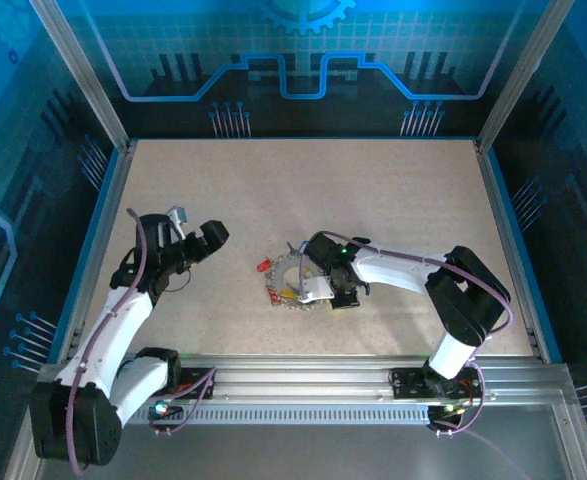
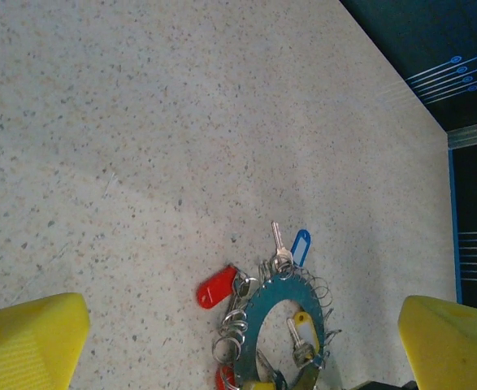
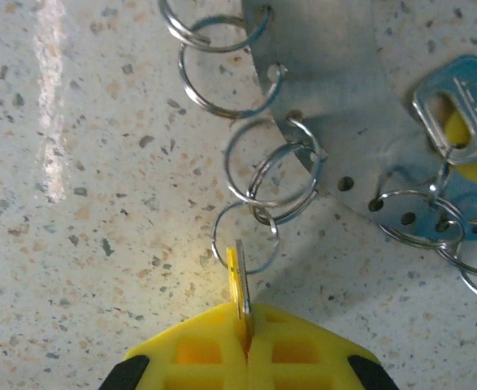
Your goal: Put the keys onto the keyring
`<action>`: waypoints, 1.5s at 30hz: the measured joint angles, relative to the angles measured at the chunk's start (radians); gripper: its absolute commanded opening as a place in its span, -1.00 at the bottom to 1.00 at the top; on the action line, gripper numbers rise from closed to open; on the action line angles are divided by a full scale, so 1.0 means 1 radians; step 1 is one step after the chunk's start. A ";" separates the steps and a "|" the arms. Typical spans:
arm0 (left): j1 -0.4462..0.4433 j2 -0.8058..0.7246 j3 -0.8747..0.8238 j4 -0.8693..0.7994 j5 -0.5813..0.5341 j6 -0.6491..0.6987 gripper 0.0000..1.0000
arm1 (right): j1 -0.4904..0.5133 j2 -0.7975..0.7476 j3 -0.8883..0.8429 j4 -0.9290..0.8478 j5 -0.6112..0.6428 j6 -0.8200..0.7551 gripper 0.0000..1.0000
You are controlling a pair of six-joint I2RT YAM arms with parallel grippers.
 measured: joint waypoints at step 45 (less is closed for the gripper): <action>-0.162 0.250 -0.395 0.953 -0.466 0.711 0.98 | -0.639 -0.972 -0.623 0.830 -0.103 0.612 1.00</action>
